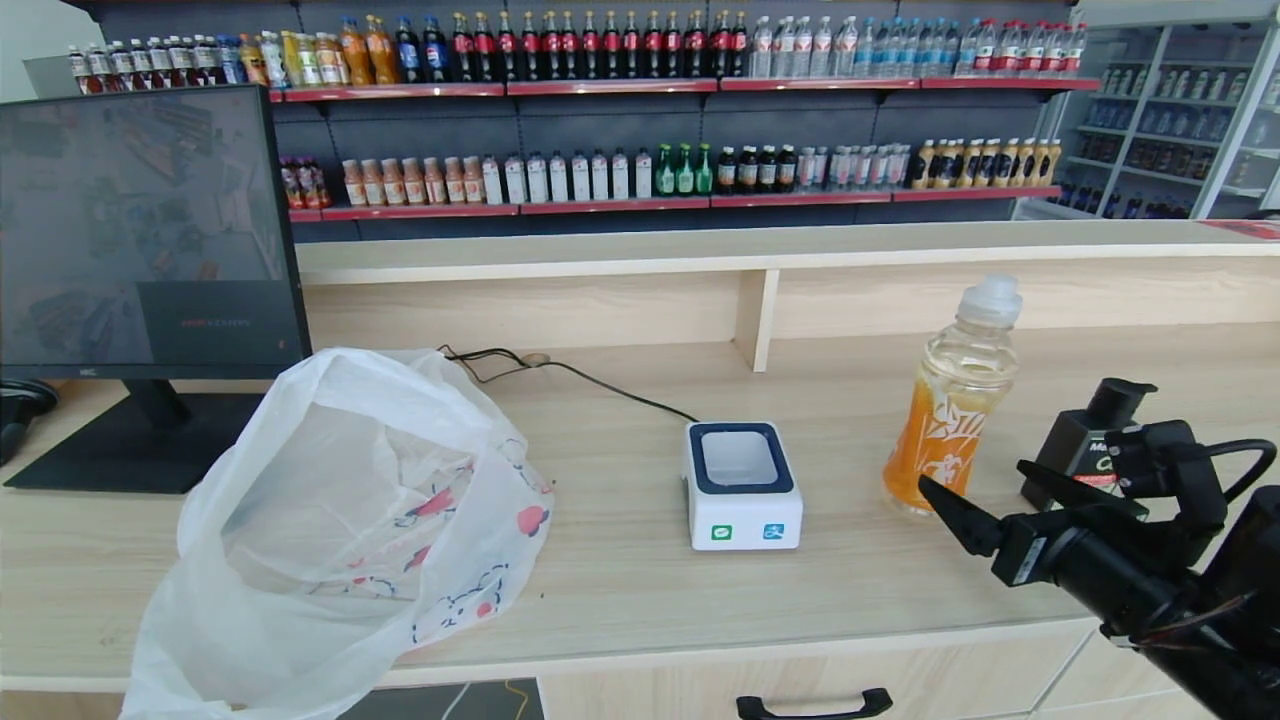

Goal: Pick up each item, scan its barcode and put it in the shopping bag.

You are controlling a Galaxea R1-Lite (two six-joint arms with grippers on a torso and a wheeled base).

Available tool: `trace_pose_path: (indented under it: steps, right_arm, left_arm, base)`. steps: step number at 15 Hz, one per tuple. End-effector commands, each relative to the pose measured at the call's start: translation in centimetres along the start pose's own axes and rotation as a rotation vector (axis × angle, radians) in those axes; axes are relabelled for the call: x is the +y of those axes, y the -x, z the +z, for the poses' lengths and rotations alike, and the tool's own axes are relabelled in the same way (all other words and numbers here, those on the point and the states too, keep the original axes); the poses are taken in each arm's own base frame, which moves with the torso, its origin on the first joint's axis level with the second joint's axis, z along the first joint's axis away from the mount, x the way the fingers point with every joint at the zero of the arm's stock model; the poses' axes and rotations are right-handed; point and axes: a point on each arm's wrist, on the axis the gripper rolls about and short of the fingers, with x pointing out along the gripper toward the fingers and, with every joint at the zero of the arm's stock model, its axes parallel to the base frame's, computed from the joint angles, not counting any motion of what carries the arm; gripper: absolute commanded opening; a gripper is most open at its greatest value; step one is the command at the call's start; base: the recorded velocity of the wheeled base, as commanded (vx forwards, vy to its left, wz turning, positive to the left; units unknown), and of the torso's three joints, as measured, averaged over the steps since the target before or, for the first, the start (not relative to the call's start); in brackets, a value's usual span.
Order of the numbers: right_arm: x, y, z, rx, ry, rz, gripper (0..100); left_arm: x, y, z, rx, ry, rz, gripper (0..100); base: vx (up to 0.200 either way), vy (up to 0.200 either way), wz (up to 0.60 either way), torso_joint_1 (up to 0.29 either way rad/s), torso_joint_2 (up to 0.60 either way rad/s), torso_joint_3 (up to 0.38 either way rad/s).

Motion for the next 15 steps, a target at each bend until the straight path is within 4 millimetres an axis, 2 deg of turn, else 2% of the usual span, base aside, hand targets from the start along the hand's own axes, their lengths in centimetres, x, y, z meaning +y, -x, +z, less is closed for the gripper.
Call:
trace_pose_path:
  steps: [1,3,5,11,15]
  right_arm:
    - [2.0,1.4,0.9,-0.048,0.004,0.104,100]
    - [2.5,0.8,1.3,-0.066,-0.001,0.126,100]
    - [2.8,-1.0,1.2,-0.065,-0.002,0.13,100]
    - [2.7,-1.6,0.5,-0.035,0.001,0.119,100]
    - [1.5,-1.9,0.3,-0.024,0.004,0.068,100]
  left_arm:
    - [0.0,0.0,0.0,-0.001,0.0,0.0,100]
    - [0.0,0.0,0.0,-0.001,0.0,0.0,100]
    - [0.0,0.0,0.0,-0.001,0.0,0.0,100]
    - [0.0,0.0,0.0,-0.001,0.0,0.0,100]
    - [0.0,0.0,0.0,-0.001,0.0,0.0,100]
  base:
    - [0.0,0.0,0.0,0.0,0.0,0.0]
    - [0.0,0.0,0.0,0.0,0.0,0.0]
    - [0.0,0.0,0.0,0.0,0.0,0.0]
    - [0.0,0.0,0.0,0.0,0.0,0.0]
    - [0.0,0.0,0.0,0.0,0.0,0.0]
